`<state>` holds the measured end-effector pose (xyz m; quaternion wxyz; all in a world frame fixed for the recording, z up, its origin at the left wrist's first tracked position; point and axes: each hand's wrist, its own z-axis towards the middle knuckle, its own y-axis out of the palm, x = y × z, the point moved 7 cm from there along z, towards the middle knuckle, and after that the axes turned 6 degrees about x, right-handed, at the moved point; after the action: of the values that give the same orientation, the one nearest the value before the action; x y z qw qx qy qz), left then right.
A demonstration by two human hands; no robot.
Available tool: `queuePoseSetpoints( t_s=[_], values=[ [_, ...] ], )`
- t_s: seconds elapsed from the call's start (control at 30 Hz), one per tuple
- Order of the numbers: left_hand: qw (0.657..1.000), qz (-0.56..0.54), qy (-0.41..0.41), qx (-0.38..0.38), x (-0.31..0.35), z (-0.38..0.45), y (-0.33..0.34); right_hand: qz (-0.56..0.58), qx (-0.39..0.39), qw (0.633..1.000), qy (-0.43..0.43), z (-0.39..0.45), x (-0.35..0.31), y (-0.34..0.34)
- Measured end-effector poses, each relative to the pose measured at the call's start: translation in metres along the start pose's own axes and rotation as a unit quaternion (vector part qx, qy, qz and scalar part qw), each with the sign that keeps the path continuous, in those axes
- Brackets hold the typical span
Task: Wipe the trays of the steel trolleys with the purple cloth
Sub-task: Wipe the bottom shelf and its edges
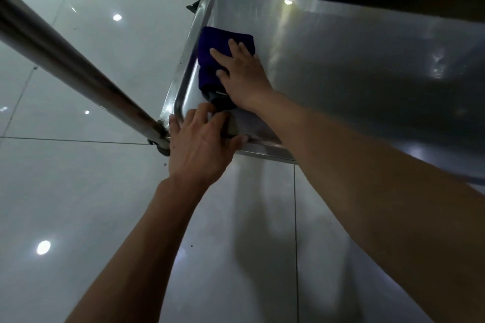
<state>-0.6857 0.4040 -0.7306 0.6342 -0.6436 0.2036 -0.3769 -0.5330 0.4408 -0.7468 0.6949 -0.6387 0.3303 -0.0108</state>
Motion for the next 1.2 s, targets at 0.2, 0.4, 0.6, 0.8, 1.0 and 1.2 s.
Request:
queuePoseSetpoints(
  t_s=[0.2,0.4,0.6,0.8,1.0,1.2],
  values=[
    [1.000,0.000,0.008,-0.017,0.021,0.003,-0.007,-0.026,0.028,0.999,0.038,-0.038,0.076,-0.036],
    [0.991,-0.001,0.116,-0.070,0.121,0.000,0.007,-0.046,0.040,0.992,0.108,-0.099,0.170,-0.083],
    [0.965,0.017,0.221,-0.138,0.211,-0.007,0.021,-0.063,-0.028,0.992,0.105,-0.153,0.230,-0.122],
    [0.941,0.109,0.275,-0.166,0.260,-0.027,0.038,-0.062,-0.034,0.994,0.088,-0.200,0.247,-0.128],
    [0.977,0.020,0.186,-0.098,0.254,-0.048,0.041,-0.023,0.012,0.997,0.070,-0.244,0.238,-0.116],
    [0.988,0.000,0.151,-0.045,0.260,-0.054,0.042,0.012,0.037,0.996,0.079,-0.273,0.236,-0.109]
  ],
)
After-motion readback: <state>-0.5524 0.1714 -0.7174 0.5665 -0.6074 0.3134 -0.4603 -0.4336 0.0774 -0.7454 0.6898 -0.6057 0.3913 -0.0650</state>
